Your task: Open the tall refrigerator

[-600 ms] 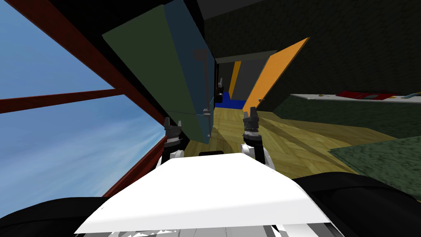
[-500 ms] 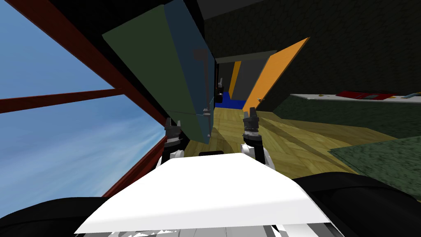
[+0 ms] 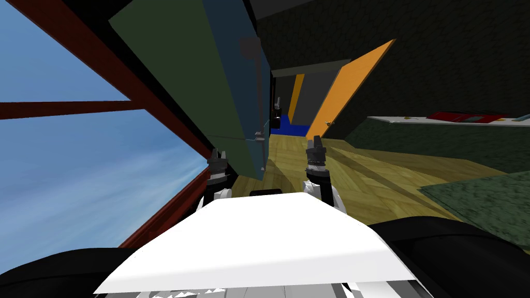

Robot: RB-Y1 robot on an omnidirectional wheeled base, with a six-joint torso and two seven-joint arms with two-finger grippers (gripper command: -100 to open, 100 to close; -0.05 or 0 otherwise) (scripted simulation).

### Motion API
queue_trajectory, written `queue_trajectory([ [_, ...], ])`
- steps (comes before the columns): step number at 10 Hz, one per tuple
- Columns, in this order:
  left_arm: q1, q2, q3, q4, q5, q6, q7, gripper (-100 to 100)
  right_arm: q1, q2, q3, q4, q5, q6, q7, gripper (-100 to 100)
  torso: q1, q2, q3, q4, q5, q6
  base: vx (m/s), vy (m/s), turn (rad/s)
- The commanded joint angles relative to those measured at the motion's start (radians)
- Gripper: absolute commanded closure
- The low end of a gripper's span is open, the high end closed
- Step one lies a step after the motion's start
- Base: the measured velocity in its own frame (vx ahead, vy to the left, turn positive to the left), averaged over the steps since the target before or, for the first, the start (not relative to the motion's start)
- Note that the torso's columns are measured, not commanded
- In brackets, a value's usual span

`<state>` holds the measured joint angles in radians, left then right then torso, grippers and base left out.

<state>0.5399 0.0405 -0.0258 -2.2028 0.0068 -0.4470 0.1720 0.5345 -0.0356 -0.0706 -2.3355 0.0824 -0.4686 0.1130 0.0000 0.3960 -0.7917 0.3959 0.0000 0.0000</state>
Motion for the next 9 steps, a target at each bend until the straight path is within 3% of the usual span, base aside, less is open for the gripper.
queue_trajectory([
  [1,0.0,0.0,0.0,0.0,0.0,0.0,0.0,0,0.0,0.0,0.0,0.0,0.0,0.0,0.0,0,0.0,0.074,-0.147,0.074,0.0,0.0,0.0,0.0,0.0],
  [3,0.0,0.0,0.0,0.0,0.0,0.0,0.0,0,0.0,0.0,0.0,0.0,0.0,0.0,0.0,0,0.0,0.222,-0.443,0.221,0.0,0.0,0.0,0.0,0.0],
  [4,-0.011,0.039,0.002,-0.008,0.001,0.025,0.002,-100,0.0,0.0,0.0,0.0,0.0,0.0,0.0,0,0.0,0.295,-0.59,0.295,0.0,0.0,0.011,-0.01,-0.012],
  [6,-0.027,0.067,0.004,-0.019,0.003,0.06,0.004,-100,0.0,0.0,0.0,0.0,0.0,0.0,0.0,0,-0.001,0.338,-0.679,0.338,0.0,0.0,0.009,-0.02,-0.012],
  [9,-0.061,0.096,0.01,-0.041,0.007,0.135,0.01,-100,0.0,0.0,0.0,0.0,0.0,0.0,0.0,0,0.0,0.342,-0.684,0.342,0.0,0.0,0.012,-0.025,-0.015],
])
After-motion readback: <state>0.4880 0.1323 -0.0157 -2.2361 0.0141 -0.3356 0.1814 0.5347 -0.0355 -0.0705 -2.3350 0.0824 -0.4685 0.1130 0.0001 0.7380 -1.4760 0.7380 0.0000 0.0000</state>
